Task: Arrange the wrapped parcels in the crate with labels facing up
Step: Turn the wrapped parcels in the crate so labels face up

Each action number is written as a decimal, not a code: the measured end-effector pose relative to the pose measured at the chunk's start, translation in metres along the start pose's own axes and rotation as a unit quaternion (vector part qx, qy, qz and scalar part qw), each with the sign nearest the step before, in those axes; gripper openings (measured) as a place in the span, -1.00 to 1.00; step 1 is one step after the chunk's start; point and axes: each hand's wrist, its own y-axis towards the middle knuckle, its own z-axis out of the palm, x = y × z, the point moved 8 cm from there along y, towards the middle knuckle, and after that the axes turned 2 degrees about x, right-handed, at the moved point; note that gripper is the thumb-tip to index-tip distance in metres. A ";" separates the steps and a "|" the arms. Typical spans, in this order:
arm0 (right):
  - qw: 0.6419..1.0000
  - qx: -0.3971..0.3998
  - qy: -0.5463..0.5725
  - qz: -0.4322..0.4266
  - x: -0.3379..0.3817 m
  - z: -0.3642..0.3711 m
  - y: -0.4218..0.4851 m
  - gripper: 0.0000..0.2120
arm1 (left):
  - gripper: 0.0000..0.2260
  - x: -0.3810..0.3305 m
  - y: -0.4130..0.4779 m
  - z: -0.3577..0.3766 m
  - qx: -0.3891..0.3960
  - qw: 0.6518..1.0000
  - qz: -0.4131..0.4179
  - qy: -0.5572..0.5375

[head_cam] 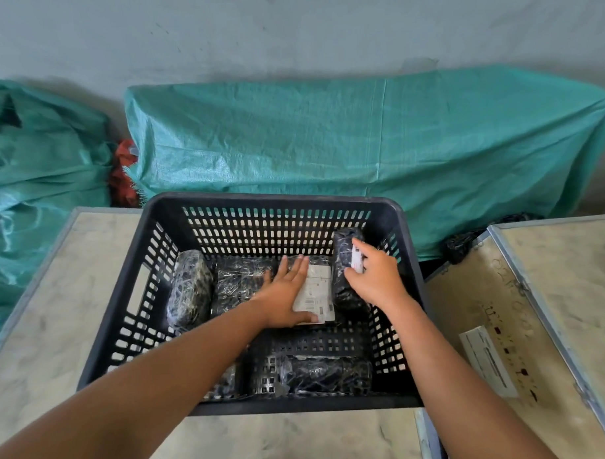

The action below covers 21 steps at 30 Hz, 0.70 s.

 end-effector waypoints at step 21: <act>0.970 -0.071 0.202 -0.112 0.045 -0.057 -0.012 -0.59 | -0.35 -0.044 -0.062 -0.103 -0.342 0.900 0.120 -0.242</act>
